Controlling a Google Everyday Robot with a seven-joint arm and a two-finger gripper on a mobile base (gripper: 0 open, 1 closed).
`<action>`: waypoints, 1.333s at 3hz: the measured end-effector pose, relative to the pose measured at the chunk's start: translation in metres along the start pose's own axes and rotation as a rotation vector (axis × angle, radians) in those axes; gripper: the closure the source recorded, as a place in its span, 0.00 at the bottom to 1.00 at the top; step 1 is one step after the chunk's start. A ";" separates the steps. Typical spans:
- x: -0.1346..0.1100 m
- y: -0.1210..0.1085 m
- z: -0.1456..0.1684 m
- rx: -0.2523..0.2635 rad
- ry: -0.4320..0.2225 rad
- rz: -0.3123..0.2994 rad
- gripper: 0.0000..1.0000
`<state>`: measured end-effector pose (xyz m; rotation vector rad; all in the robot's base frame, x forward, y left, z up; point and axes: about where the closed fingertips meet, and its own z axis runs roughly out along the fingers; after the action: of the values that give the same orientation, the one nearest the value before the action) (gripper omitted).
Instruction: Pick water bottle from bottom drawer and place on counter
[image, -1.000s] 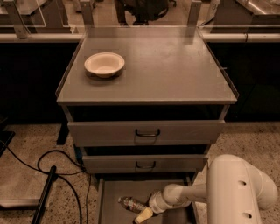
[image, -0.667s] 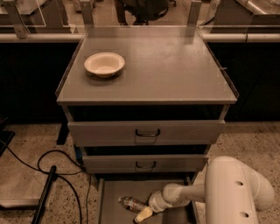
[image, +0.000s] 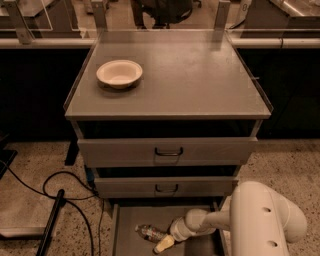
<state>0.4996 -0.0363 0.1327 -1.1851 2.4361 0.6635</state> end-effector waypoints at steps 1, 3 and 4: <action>0.008 -0.005 0.010 -0.001 0.022 0.011 0.00; 0.019 -0.006 0.025 -0.010 0.053 0.029 0.00; 0.019 -0.006 0.025 -0.010 0.053 0.029 0.18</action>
Offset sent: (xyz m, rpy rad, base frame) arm -0.0023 -0.0045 -0.0380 -0.0432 0.0601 -0.0099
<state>0.4958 -0.0383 0.1005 -1.1878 2.5014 0.6620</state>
